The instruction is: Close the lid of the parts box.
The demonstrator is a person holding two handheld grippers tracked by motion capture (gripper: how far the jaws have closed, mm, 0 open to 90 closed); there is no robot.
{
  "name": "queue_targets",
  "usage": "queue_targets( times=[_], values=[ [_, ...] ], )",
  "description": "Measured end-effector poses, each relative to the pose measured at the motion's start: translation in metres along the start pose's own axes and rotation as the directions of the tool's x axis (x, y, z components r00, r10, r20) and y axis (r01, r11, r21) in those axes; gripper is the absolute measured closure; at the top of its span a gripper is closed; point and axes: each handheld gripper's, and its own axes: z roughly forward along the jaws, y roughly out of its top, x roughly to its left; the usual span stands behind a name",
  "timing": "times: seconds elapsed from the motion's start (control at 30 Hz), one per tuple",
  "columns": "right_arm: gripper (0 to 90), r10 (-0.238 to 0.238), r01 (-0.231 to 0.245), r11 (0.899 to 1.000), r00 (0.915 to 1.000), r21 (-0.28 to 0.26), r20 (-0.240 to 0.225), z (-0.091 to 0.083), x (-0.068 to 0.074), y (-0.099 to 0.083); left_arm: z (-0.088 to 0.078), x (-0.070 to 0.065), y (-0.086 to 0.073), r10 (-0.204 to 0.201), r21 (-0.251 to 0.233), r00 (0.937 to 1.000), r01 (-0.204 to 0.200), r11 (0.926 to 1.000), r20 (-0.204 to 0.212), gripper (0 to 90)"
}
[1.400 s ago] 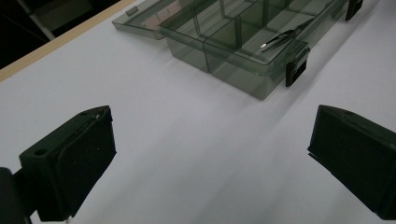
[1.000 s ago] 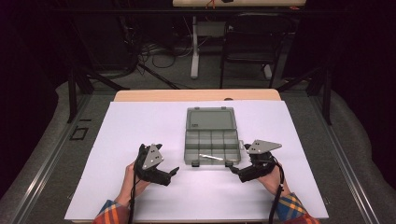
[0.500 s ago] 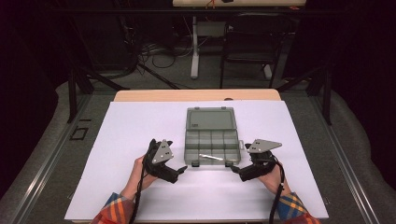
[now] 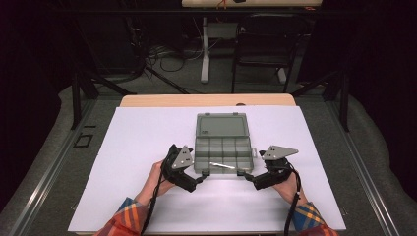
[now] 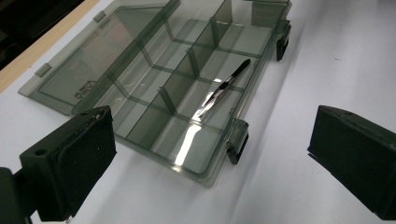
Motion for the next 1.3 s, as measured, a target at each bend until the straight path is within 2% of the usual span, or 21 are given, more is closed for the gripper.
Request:
queue_targets(
  times=[0.5,0.87,1.07,1.2,1.3],
  values=[
    [0.0,0.008,-0.008,1.0,0.9999,0.012,-0.007,0.0,-0.001,-0.001,0.022,0.0,0.011,0.018,0.02,0.9991,-0.019,0.9996,0.038,2.5],
    [0.0,0.013,-0.013,1.0,0.9999,0.013,-0.004,0.0,-0.003,-0.002,0.035,-0.002,0.017,0.044,0.035,0.9955,-0.047,0.9983,0.083,10.5],
    [0.0,0.022,-0.022,1.0,0.9997,0.018,-0.003,0.0,-0.004,-0.003,0.04,-0.003,0.018,0.054,0.046,0.9933,-0.059,0.9972,0.102,18.3],
    [0.0,0.022,-0.022,1.0,0.9998,0.016,0.0,-0.001,-0.005,-0.003,0.043,-0.003,0.018,0.053,0.045,0.9919,-0.058,0.9973,0.116,27.4],
    [0.0,0.02,-0.02,1.0,0.9998,0.016,0.001,-0.001,-0.005,-0.003,0.045,-0.003,0.018,0.066,0.049,0.9895,-0.073,0.9961,0.128,34.5]
  ],
)
